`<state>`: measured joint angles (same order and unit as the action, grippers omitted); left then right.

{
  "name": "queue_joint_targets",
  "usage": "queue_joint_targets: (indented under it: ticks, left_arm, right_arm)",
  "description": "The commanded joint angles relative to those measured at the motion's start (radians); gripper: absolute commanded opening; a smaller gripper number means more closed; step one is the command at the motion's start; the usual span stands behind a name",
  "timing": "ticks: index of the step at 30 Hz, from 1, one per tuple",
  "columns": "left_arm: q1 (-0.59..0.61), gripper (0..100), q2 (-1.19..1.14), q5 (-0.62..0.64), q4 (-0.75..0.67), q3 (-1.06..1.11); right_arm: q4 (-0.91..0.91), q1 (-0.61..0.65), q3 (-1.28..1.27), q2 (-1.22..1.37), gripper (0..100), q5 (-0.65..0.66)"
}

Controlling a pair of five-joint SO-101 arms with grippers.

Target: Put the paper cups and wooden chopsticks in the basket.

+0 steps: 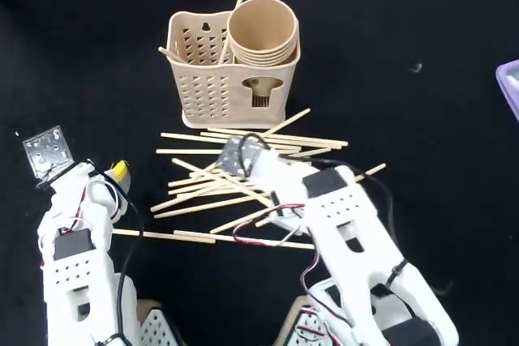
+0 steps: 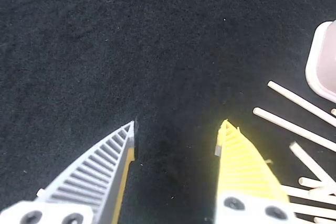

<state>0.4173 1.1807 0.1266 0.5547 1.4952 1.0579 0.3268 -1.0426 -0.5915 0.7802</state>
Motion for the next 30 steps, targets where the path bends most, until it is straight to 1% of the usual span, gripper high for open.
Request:
queue_joint_targets:
  ticks: [1,3,5,7,15,20,26,28,30]
  left_arm:
    - [0.004,25,0.012,-0.002,-0.02,-0.027]
    - [0.005,25,0.012,-0.002,-0.02,-0.027]
    - [0.005,25,0.012,-0.002,-0.02,-0.027]
    - [0.005,25,0.012,-0.002,-0.02,-0.028]
    - [0.005,25,0.012,-0.002,-0.02,-0.028]
    - [0.005,25,0.012,-0.002,-0.02,-0.028]
    - [0.005,25,0.012,-0.002,-0.02,-0.028]
    - [0.005,25,0.012,-0.002,-0.02,-0.028]
    - [0.005,25,0.012,-0.002,-0.02,-0.03]
  right_arm:
    - [0.018,-0.071,-0.005,-0.039,1.3,0.014]
    - [0.02,-0.107,-0.024,-0.039,3.8,0.048]
    - [0.015,-0.133,-0.05,-0.044,8.4,0.089]
    - [0.015,-0.143,-0.07,-0.045,11.6,0.104]
    - [0.009,-0.143,-0.102,-0.042,11.6,0.109]
    - [-0.044,-0.143,-0.124,-0.047,11.6,0.103]
    - [0.08,-0.141,-0.019,-0.048,11.6,0.103]
    - [0.1,-0.11,-0.015,-0.048,11.6,0.106]
    - [0.115,-0.052,-0.031,-0.048,11.4,0.106]
